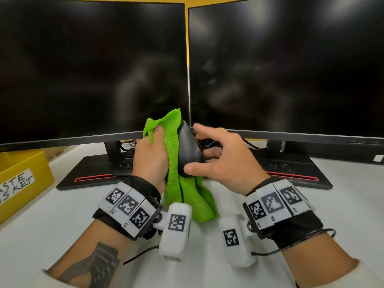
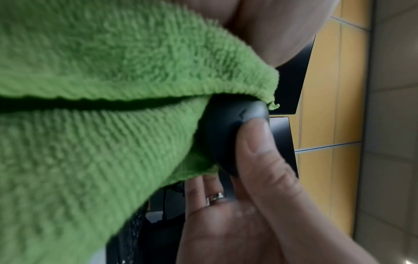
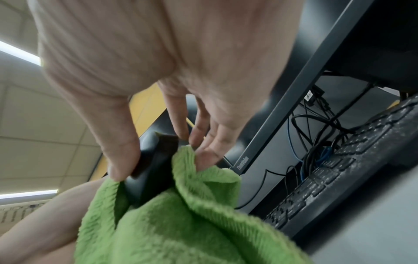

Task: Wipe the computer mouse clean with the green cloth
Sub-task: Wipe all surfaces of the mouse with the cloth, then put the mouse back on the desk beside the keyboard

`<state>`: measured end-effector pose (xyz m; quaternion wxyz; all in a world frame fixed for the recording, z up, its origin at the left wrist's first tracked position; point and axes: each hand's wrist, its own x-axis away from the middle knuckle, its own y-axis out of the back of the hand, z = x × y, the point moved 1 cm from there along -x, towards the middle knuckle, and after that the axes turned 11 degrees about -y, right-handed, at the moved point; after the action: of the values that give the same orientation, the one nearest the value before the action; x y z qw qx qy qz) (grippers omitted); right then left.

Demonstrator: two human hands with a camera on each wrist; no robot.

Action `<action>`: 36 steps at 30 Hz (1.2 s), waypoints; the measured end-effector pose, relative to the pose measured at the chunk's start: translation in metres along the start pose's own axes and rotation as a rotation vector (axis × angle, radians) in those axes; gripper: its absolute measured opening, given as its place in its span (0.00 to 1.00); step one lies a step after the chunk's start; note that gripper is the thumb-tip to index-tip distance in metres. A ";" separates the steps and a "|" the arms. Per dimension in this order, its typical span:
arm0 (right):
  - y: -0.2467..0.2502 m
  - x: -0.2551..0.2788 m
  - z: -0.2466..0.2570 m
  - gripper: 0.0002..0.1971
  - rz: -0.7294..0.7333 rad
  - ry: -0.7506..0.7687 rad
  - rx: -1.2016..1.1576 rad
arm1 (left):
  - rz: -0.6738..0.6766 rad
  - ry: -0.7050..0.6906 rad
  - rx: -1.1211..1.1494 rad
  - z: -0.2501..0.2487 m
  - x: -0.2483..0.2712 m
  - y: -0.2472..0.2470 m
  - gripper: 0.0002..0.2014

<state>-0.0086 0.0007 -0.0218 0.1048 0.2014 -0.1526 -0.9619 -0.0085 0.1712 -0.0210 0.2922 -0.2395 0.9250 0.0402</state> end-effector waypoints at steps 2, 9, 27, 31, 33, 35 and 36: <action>0.004 0.000 0.003 0.42 -0.092 0.066 0.001 | -0.006 0.049 0.104 -0.001 0.000 -0.002 0.21; 0.004 -0.001 0.006 0.36 -0.145 0.020 0.313 | 0.097 0.254 0.419 -0.006 0.007 -0.009 0.10; 0.042 0.037 0.036 0.34 -0.254 0.125 0.804 | -0.051 0.404 0.275 0.004 -0.004 0.012 0.26; 0.069 0.044 0.025 0.33 -0.388 0.140 0.717 | 0.019 0.416 0.190 -0.001 -0.001 0.012 0.31; 0.085 0.046 0.021 0.34 -0.440 0.134 0.683 | 0.031 0.415 0.133 -0.006 0.000 0.012 0.28; 0.098 0.049 0.018 0.35 -0.473 0.098 0.686 | -0.002 0.412 0.126 -0.003 -0.003 0.013 0.28; 0.104 0.050 0.016 0.35 -0.483 0.082 0.696 | -0.020 0.408 0.136 -0.003 -0.004 0.013 0.28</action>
<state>-0.0461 -0.1051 0.0096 -0.1917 0.2927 -0.4126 -0.8411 -0.0131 0.1837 -0.0176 0.1146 -0.2313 0.9632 -0.0747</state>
